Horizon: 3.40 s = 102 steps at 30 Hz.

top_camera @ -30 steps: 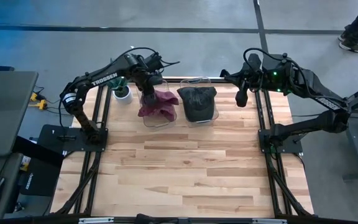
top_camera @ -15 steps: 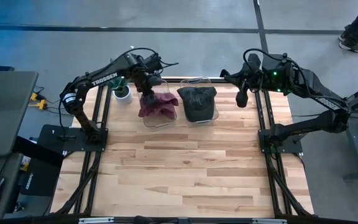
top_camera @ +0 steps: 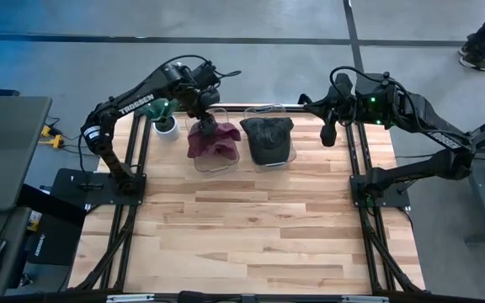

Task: Pick & Place hat
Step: Return to Home Position

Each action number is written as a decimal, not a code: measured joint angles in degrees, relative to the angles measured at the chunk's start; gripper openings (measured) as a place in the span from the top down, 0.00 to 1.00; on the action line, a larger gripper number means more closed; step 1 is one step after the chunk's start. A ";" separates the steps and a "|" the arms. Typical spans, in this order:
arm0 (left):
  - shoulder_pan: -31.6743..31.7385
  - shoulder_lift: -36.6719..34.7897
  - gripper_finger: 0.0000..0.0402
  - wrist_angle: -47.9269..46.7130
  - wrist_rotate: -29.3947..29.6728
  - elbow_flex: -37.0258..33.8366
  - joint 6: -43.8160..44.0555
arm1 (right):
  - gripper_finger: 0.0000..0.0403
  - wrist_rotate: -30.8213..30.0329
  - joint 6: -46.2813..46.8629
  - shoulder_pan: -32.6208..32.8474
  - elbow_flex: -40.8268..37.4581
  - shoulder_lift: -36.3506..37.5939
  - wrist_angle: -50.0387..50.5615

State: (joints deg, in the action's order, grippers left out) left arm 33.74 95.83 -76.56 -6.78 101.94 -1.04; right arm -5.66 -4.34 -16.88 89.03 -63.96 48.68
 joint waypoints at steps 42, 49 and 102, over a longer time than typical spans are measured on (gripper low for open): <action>-21.56 -12.01 0.47 15.12 -3.34 5.23 35.55 | 1.00 4.60 13.45 0.00 -35.70 39.07 -17.09; -23.81 -12.09 0.47 18.67 -2.26 5.19 37.81 | 1.00 4.07 14.87 0.00 -39.88 44.96 -18.76; -29.62 3.39 0.47 42.61 -5.72 5.39 41.71 | 1.00 15.41 22.32 0.04 -78.38 63.36 -51.72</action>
State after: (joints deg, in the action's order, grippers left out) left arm 4.12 99.22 -33.95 -12.50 107.33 40.67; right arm 9.75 17.98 -16.85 10.66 -0.60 -3.04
